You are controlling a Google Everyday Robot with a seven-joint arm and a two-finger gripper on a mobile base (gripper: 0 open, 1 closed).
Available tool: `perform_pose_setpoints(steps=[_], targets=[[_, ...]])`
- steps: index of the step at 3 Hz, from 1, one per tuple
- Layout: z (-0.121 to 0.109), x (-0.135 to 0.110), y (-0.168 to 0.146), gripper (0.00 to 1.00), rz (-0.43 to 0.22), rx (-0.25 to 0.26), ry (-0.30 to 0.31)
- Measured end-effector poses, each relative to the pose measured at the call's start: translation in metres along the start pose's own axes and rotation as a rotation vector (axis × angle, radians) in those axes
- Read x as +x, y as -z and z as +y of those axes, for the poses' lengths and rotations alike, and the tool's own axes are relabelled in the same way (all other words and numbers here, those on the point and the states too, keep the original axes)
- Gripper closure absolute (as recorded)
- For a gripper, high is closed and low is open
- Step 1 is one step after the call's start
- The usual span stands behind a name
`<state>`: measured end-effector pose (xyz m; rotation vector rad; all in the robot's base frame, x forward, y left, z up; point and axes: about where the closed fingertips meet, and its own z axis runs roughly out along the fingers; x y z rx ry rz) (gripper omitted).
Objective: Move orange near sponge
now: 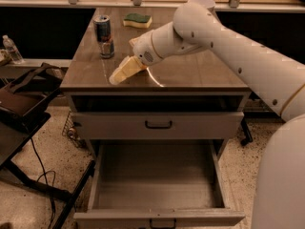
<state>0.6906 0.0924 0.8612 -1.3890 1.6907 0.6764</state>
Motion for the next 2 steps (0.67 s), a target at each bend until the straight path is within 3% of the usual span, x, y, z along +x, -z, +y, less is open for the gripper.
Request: perform_pose_setpoints(steps=[2], targets=[[-0.012,-0.023,0.017,0.00,0.009,0.021,-0.018]])
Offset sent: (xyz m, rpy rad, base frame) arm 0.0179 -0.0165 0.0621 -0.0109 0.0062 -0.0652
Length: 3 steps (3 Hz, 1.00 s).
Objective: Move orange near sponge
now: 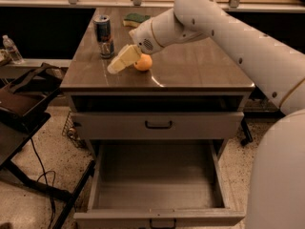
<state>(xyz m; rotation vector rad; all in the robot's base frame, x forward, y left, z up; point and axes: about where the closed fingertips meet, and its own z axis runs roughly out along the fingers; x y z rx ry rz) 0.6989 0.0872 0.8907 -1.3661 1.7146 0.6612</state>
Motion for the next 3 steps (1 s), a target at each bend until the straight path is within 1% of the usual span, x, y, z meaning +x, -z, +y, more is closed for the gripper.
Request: perform_pose_setpoints(steps=[1,2,3], targets=[[-0.015,-0.019,0.019,0.00,0.010,0.023,-0.012],[-0.030,-0.017,0.031,0.00,0.045,0.038,0.006],[-0.044,0.005,0.041,0.00,0.088,0.034,0.070]])
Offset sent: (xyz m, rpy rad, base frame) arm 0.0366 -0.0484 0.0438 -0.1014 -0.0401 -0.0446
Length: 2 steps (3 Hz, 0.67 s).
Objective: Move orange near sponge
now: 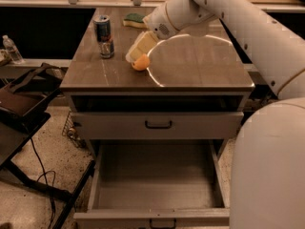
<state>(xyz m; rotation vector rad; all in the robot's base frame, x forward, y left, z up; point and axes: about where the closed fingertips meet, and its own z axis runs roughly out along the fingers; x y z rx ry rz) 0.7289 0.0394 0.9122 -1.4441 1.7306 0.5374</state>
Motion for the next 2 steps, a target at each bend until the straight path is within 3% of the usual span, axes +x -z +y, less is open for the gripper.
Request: perform_pose_setpoints(steps=[2], targets=[[0.004,0.042,-0.012,0.00,0.015,-0.029,0.039]])
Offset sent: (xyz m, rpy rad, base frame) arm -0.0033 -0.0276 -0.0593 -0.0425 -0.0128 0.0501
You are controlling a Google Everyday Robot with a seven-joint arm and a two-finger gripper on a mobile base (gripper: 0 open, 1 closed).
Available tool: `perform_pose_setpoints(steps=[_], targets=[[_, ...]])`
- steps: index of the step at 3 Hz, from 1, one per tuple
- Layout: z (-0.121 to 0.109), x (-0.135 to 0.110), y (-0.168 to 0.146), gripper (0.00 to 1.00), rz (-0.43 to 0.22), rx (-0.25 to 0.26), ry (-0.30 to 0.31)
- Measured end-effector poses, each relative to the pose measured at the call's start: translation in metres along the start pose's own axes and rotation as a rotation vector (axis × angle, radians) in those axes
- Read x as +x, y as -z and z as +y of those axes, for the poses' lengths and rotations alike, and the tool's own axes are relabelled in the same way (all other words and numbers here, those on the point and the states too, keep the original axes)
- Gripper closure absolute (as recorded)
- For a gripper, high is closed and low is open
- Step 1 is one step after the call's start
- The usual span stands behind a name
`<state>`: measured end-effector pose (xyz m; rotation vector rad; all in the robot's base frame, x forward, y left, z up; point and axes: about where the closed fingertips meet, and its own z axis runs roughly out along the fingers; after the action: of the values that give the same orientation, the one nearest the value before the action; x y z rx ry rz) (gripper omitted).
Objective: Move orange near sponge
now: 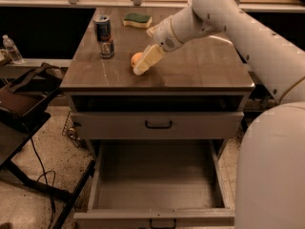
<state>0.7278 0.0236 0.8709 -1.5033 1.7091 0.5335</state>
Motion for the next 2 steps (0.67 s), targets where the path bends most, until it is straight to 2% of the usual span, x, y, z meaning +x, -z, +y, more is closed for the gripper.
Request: perform_pose_setpoints(steps=[1,2], targets=[[0.011,0.016,-0.014,0.00,-0.014,-0.021,-0.006],[0.023,0.024,-0.030,0.18,-0.059,-0.039,-0.018]])
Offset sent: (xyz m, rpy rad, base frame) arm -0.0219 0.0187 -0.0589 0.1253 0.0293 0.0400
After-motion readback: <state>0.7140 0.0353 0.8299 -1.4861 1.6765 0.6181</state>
